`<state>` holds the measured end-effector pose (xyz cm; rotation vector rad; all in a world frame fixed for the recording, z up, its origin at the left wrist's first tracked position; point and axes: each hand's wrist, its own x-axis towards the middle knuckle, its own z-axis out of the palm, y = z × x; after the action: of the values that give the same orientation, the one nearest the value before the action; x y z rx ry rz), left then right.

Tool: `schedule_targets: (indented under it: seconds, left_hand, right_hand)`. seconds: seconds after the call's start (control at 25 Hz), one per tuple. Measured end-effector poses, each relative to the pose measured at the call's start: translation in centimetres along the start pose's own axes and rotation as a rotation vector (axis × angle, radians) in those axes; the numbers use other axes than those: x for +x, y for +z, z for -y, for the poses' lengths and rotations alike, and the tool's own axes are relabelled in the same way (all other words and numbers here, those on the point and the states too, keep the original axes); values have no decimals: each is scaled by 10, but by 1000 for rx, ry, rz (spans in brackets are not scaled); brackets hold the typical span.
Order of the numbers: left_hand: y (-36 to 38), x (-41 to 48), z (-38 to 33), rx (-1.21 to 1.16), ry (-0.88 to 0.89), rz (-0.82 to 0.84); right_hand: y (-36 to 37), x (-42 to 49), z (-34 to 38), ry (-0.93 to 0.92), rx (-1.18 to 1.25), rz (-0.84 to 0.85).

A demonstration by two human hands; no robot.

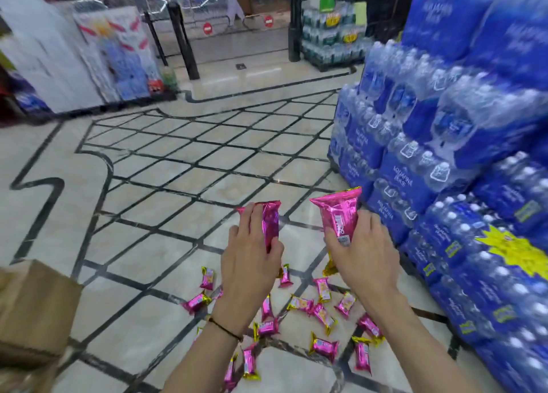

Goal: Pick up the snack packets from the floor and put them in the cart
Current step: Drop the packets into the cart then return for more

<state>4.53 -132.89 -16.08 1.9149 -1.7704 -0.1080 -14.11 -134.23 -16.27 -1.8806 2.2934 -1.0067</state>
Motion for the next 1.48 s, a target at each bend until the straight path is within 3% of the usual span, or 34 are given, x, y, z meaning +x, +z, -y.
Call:
schedule_targets:
  seconds: [0.28, 0.56, 0.96, 1.48]
  left_hand:
    - [-54, 19, -35, -70, 114, -89]
    - [-41, 12, -92, -193, 252, -1]
    - [-4, -62, -215, -250, 472, 102]
    - [39, -296, -411, -277, 657, 238]
  right_hand:
    - [-73, 14, 28, -19, -80, -108]
    - [-123, -5, -18, 121, -165, -166]
    - [-219, -62, -127, 338, -226, -241]
    - [-403, -234, -340, 600, -315, -283]
